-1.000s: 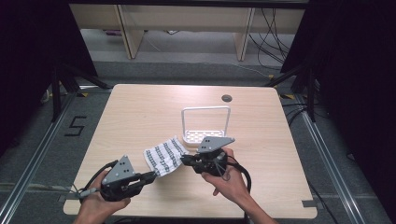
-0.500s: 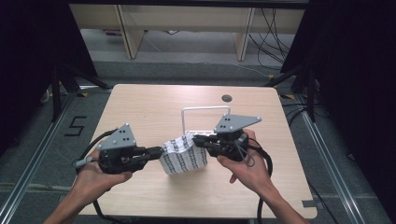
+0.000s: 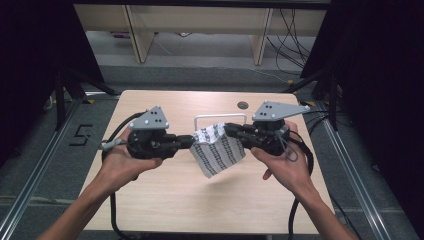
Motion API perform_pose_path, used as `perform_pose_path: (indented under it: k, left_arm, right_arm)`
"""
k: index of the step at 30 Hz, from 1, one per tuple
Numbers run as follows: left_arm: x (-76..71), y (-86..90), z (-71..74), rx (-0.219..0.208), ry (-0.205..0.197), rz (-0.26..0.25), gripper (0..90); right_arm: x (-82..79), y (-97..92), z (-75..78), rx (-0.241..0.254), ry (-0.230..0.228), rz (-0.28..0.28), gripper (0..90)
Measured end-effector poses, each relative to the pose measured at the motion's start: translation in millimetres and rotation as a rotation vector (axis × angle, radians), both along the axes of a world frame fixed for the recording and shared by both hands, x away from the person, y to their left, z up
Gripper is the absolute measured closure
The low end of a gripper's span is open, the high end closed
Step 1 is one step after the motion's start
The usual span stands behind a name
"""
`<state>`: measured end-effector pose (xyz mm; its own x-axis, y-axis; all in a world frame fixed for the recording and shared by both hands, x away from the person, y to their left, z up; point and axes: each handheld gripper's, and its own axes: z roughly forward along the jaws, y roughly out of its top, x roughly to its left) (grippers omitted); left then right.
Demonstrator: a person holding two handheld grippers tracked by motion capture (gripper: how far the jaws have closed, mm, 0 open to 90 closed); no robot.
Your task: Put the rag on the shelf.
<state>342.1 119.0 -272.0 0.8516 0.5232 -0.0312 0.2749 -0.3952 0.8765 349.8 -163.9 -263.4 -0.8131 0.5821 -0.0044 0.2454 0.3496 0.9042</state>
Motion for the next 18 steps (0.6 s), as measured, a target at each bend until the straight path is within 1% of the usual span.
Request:
perform_pose_path:
  k: [1, 2, 4, 5, 6, 7, 8, 9, 10, 11, 12, 13, 14, 15, 16, 17, 18]
  left_arm:
    - [9.4, -1.9, 4.1, -0.005, 0.000, 0.014, 85.5]
    - [14.3, -2.7, 6.1, -0.008, -0.001, 0.025, 85.5]
    - [24.5, -4.3, 10.4, -0.023, 0.002, 0.041, 85.5]
    - [28.7, -5.2, 12.2, -0.028, 0.000, 0.048, 85.5]
    - [28.7, -5.2, 12.2, -0.028, 0.000, 0.048, 85.5]
    - [36.2, -7.1, 15.8, -0.033, -0.002, 0.060, 85.6]
    - [36.2, -7.1, 15.8, -0.033, -0.002, 0.060, 85.6]
    - [39.8, -8.7, 17.2, -0.041, -0.004, 0.067, 85.6]
    - [43.3, -10.2, 18.6, -0.042, -0.008, 0.075, 85.6]
    - [47.1, -11.7, 19.8, -0.044, -0.009, 0.083, 85.6]
    - [50.9, -13.6, 20.6, -0.047, -0.009, 0.089, 85.6]
    - [54.5, -15.5, 21.0, -0.048, -0.010, 0.092, 85.6]
    - [58.0, -17.8, 21.1, -0.055, -0.013, 0.097, 85.6]
    - [64.1, -21.3, 21.9, -0.050, -0.015, 0.107, 85.6]
    - [64.1, -21.3, 21.9, -0.050, -0.015, 0.107, 85.6]
    - [69.9, -24.4, 22.4, -0.051, -0.020, 0.121, 85.6]
    - [69.9, -24.4, 22.4, -0.051, -0.020, 0.121, 85.6]
  right_arm:
    - [2.8, -1.9, 0.8, 0.010, -0.003, -0.009, 86.4]
    - [5.9, -4.0, 1.7, 0.013, -0.005, -0.010, 86.4]
    - [10.6, -7.1, 2.0, 0.034, 0.010, -0.026, 86.4]
    - [14.7, -8.9, 1.3, 0.044, 0.008, -0.033, 86.4]
    - [14.7, -8.9, 1.3, 0.044, 0.008, -0.033, 86.4]
    - [20.7, -11.8, 0.1, 0.046, 0.018, -0.045, 86.4]
    - [20.7, -11.8, 0.1, 0.046, 0.018, -0.045, 86.4]
    - [26.9, -14.4, -1.7, 0.052, 0.015, -0.069, 86.4]
    - [30.8, -15.4, -3.2, 0.066, 0.023, -0.066, 86.4]
    - [30.8, -15.4, -3.2, 0.066, 0.023, -0.066, 86.4]
    - [32.9, -16.8, -3.5, 0.067, 0.032, -0.081, 86.4]
    - [38.5, -18.3, -4.8, 0.085, 0.039, -0.094, 86.4]
    - [38.5, -18.3, -4.8, 0.085, 0.039, -0.094, 86.4]
    - [44.1, -19.5, -5.2, 0.097, 0.032, -0.096, 86.4]
    - [44.1, -19.5, -5.2, 0.097, 0.032, -0.096, 86.4]
    - [49.4, -19.9, -4.5, 0.101, 0.026, -0.104, 86.4]
    - [49.4, -19.9, -4.5, 0.101, 0.026, -0.104, 86.4]
